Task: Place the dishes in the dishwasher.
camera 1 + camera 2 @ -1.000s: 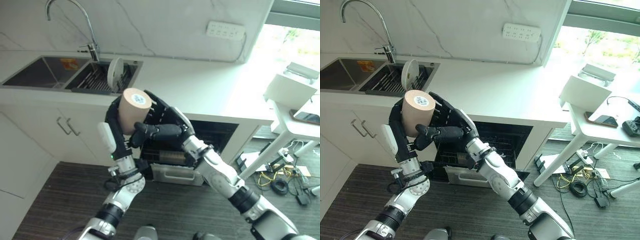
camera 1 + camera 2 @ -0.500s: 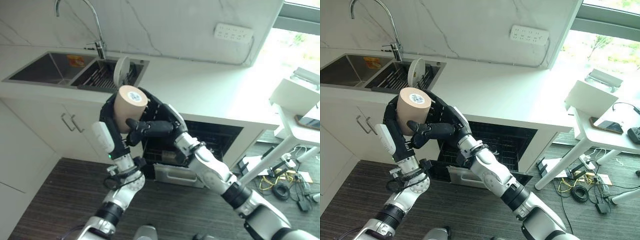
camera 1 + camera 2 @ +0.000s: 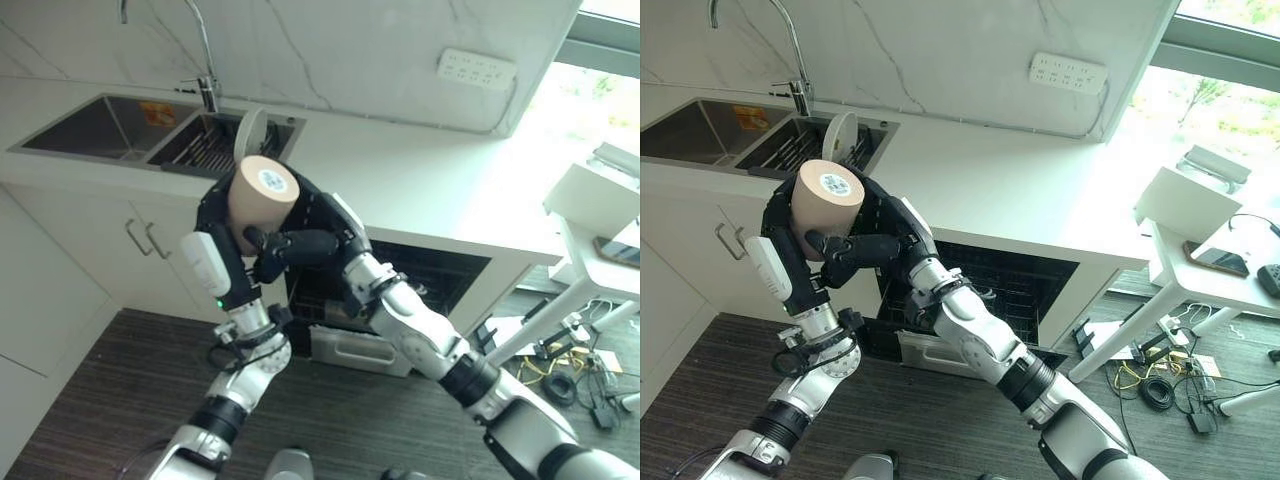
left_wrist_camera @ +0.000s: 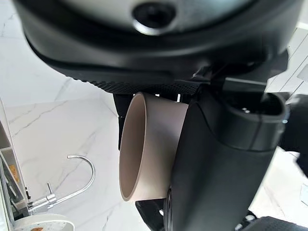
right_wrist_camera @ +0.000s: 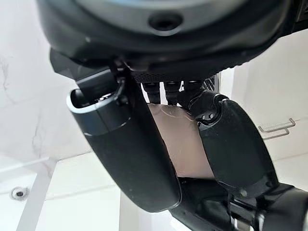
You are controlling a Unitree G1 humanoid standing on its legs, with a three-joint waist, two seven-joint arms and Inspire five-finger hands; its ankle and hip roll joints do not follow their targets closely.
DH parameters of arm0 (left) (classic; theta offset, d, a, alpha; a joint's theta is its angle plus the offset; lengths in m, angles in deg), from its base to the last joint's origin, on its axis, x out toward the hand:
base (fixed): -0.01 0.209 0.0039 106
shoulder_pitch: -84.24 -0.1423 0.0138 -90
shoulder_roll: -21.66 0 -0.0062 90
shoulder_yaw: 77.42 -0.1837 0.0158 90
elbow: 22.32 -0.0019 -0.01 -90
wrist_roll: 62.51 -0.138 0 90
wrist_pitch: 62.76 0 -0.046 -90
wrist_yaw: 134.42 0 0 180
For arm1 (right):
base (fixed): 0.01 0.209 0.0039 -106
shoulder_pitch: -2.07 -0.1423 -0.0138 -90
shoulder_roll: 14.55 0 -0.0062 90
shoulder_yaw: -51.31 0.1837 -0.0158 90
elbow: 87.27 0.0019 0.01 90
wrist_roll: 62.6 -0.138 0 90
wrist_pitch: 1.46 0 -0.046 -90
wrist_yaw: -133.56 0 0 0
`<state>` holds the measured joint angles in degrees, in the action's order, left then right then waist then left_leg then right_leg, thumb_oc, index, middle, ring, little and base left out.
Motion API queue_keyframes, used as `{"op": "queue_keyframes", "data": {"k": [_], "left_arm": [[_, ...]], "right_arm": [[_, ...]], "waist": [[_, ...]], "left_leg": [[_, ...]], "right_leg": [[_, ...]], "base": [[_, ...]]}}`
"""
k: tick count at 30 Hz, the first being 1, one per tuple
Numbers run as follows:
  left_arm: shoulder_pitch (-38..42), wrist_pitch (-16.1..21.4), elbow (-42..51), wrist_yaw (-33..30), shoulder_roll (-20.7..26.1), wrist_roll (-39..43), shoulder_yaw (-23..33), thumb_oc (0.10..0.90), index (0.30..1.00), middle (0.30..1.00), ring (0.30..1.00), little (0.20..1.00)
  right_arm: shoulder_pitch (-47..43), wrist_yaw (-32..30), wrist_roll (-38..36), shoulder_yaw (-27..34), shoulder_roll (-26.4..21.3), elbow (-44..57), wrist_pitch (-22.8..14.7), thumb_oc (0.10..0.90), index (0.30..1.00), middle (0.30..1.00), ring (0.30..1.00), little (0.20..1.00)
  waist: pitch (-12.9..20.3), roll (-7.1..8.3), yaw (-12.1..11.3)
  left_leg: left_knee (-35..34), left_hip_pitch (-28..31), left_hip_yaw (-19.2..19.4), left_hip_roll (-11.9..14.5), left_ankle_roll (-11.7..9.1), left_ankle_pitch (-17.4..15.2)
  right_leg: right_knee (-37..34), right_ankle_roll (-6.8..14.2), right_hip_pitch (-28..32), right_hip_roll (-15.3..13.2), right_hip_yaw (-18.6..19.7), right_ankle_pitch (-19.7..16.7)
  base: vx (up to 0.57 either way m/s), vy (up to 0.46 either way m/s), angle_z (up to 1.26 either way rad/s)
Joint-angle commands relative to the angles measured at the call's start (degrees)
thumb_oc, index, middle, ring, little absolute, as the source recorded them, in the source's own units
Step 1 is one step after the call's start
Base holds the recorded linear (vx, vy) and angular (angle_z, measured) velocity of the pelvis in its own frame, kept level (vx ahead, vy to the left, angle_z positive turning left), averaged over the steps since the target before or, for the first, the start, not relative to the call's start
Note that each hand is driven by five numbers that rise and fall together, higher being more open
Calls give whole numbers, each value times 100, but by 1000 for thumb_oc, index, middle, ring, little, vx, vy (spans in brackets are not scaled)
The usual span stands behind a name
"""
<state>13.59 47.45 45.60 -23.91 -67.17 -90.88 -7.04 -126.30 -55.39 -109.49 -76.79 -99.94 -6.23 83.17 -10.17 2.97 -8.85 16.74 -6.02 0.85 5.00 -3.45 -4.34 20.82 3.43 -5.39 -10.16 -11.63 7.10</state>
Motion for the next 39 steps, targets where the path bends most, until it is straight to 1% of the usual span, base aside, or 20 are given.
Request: {"op": "queue_keyframes", "data": {"k": [1,4,6,10,14,15,16,17,18,24,28,32,33,34,35,39], "left_arm": [[1087,428,426,176,-191,-562,-1084,400,300,300,300,300],[1078,402,334,135,-195,-445,-1064,400,300,300,300,300],[1053,534,257,171,-211,-483,-1047,400,300,300,300,300],[1012,542,326,258,-227,-436,-1079,400,300,300,300,300],[995,589,290,273,-227,-350,-1114,400,300,300,300,300],[985,611,292,277,-222,-333,-1124,400,300,300,300,300],[975,617,314,305,-221,-334,-1125,400,300,300,300,300],[972,617,319,311,-220,-333,-1127,400,300,300,300,300],[955,616,333,337,-223,-335,-1147,400,300,300,300,300],[897,604,338,371,-206,-288,-1200,400,300,300,300,300],[861,708,385,458,-195,-265,-1220,400,300,300,300,300],[852,786,433,663,-180,-150,-1278,400,300,300,300,300],[841,831,431,964,-172,72,-1314,800,900,900,900,900],[841,853,430,1044,-170,130,-1319,800,900,900,900,900],[825,1001,431,1384,-179,388,-1380,800,900,900,900,900],[774,1075,561,1878,-199,836,-1537,800,900,900,900,900]], "right_arm": [[-1335,146,31,50,843,105,-737,800,900,900,900,900],[-1394,165,212,112,837,107,-867,800,900,900,900,900],[-1496,43,231,196,821,179,-916,800,900,900,900,900],[-1527,-55,81,253,843,73,-916,800,900,900,900,900],[-1507,18,59,244,858,-9,-915,800,900,900,900,900],[-1491,60,56,238,857,-10,-910,638,658,658,658,658],[-1481,85,74,243,857,5,-894,547,521,521,521,521],[-1480,86,80,243,857,7,-893,532,498,498,498,498],[-1482,79,111,236,852,18,-904,400,300,300,300,300],[-1485,23,131,216,834,8,-979,400,300,300,300,300],[-1473,-57,404,240,821,-26,-1072,400,300,300,300,300],[-1479,-114,333,256,810,-91,-1228,400,300,300,300,300],[-1468,-202,266,268,810,-93,-1318,400,300,300,300,300],[-1468,-224,258,270,810,-93,-1336,400,300,300,300,300],[-1449,-360,266,313,803,-69,-1442,400,300,300,300,300],[-1374,-703,403,465,761,-65,-1722,400,300,300,300,300]], "waist": [[149,-21,-30],[159,-26,-26],[166,-15,-27],[150,-19,-45],[146,-19,-57],[146,-21,-60],[145,-19,-64],[145,-19,-65],[146,-18,-73],[137,-8,-83],[118,-6,-108],[114,-9,-118],[112,-16,-117],[112,-17,-117],[111,-30,-109],[103,-70,-86]], "left_leg": [[45,208,-287,92,-54,-811],[45,222,-272,93,-57,-815],[45,235,-277,85,-55,-825],[45,256,-276,79,-41,-825],[45,264,-270,79,-40,-825],[45,265,-268,82,-41,-825],[45,265,-271,81,-39,-825],[45,265,-272,80,-38,-826],[45,260,-279,74,-36,-828],[45,274,-284,65,-26,-831],[45,278,-286,57,-17,-829],[45,284,-288,50,-11,-827],[45,285,-286,48,-8,-826],[45,286,-284,49,-7,-827],[45,287,-280,50,-2,-828],[45,294,-277,53,11,-830]], "right_leg": [[-363,362,483,-311,73,455],[-363,363,490,-314,77,454],[-363,358,498,-309,80,454],[-363,339,521,-306,77,455],[-363,334,536,-315,58,461],[-363,335,540,-319,53,464],[-363,333,543,-318,50,467],[-363,332,544,-318,49,468],[-363,331,544,-316,46,473],[-363,322,555,-308,43,470],[-363,322,564,-319,19,465],[-363,319,573,-323,11,460],[-363,319,574,-324,9,457],[-363,320,574,-324,8,456],[-363,316,576,-320,8,458],[-363,307,578,-311,14,450]], "base": [[0,0,0],[0,0,0],[0,0,0],[8,5,5],[17,4,4],[21,1,4],[0,0,0],[0,0,0],[0,0,0],[11,-2,2],[0,0,0],[0,0,0],[0,0,0],[0,0,0],[0,0,0],[0,0,0]]}}
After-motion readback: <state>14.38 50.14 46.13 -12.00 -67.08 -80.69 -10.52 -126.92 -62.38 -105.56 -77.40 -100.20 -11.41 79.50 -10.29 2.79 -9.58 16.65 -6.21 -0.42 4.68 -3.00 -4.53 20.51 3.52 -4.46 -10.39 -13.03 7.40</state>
